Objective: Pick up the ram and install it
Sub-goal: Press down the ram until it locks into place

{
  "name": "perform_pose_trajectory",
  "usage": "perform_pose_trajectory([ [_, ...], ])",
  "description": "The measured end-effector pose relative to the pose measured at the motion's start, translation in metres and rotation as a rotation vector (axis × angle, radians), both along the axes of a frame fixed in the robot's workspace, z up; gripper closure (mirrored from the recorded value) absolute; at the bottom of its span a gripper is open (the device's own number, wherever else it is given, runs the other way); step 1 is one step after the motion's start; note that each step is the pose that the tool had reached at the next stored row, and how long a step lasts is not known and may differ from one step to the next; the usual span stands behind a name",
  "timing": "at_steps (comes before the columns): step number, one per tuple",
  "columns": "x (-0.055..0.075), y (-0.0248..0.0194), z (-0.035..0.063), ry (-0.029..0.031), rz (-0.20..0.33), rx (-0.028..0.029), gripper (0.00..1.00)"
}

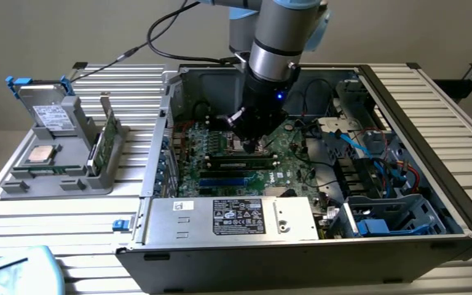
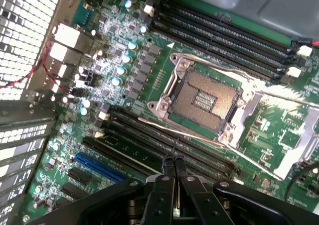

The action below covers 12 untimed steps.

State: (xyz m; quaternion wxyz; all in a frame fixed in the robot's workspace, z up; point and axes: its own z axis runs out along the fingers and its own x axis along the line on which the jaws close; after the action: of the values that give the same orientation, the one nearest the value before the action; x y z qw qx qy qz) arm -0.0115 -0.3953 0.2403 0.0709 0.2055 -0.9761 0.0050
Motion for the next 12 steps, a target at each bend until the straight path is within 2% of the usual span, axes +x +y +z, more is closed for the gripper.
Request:
perform_pose_trajectory([
  [2, -0.0001, 0.0, 0.0, -0.0102, -0.004, -0.0249, 0.9],
  [3, -0.0001, 0.0, 0.0, -0.0158, -0.006, -0.0356, 0.9],
  [4, -0.0001, 0.0, 0.0, -0.0218, -0.008, -0.0413, 0.9],
  [6, -0.0002, 0.0, 0.0004, -0.0344, -0.012, -0.0473, 0.9],
  [8, -0.0003, 0.0, 0.0007, -0.0455, -0.017, -0.0505, 0.9],
  [10, -0.0007, 0.0002, 0.0006, -0.0523, -0.022, -0.0508, 0.9],
  [12, -0.0014, 0.0002, 0.0007, -0.0564, -0.028, -0.0511, 0.9],
])
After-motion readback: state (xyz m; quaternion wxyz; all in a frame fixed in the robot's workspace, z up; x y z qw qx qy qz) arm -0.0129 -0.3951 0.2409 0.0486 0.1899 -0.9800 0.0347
